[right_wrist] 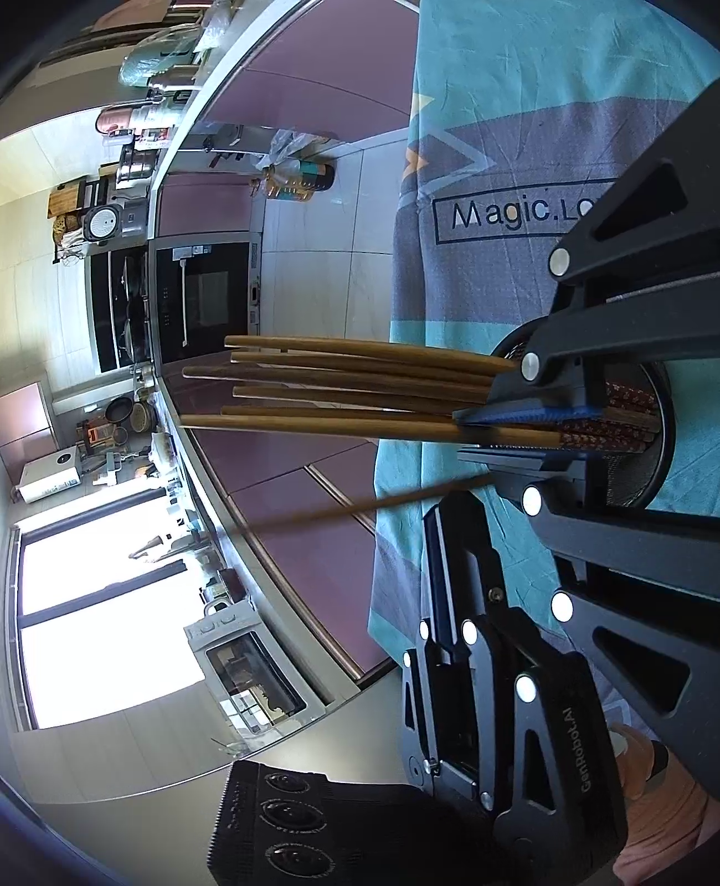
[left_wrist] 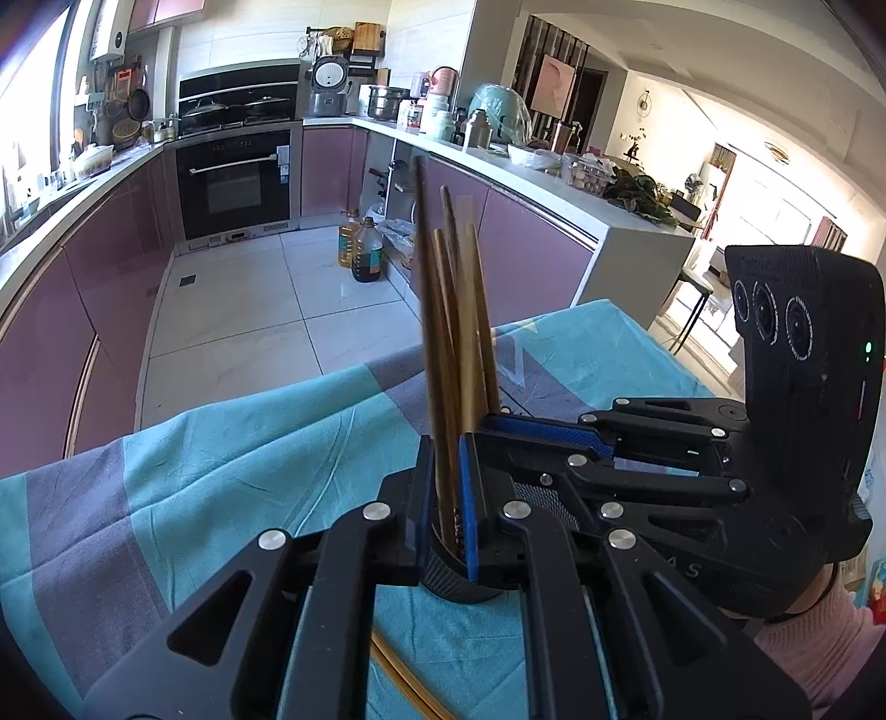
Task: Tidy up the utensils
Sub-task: 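Lower both held chopsticks into the mesh cup and open both tools, then move both tools back over the last two chopsticks on the cloth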
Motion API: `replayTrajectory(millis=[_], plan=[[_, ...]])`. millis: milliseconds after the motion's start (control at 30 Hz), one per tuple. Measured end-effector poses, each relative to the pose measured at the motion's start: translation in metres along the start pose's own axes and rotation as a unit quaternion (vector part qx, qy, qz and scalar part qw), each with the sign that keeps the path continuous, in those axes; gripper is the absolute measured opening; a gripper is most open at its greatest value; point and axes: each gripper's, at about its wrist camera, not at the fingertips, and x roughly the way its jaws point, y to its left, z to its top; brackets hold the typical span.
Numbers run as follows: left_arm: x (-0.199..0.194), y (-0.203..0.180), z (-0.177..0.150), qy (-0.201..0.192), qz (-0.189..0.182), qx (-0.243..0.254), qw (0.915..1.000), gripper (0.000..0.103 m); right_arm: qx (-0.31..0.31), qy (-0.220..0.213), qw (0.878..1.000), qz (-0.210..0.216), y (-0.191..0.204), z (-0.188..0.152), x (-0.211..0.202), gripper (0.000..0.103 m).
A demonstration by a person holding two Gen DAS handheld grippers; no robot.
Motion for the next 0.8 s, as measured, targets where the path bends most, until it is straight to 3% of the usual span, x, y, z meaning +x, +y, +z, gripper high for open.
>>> replayTrajectory(millis=[200,267,567,800], plan=[[-0.002,0.006,-0.009,-0.005,-0.005,-0.011,0.9999,0.012,0.003,-0.003,1.000,0.003,0.000,-0.004,-0.006,0.008],[-0.006,0.010,-0.015,-0.012,-0.004,-0.013,0.9998,0.017,0.002,-0.005,1.000,0.006,0.000,-0.006,-0.009,0.015],[-0.038,0.024,-0.053,-0.051,0.035,-0.022,0.9978,0.038,-0.035,-0.024,0.998,0.045,0.026,-0.027,-0.039,0.030],[-0.048,0.037,-0.094,-0.045,0.071,-0.044,0.9955,0.049,-0.067,-0.001,0.995,0.072,0.051,-0.063,-0.042,0.041]])
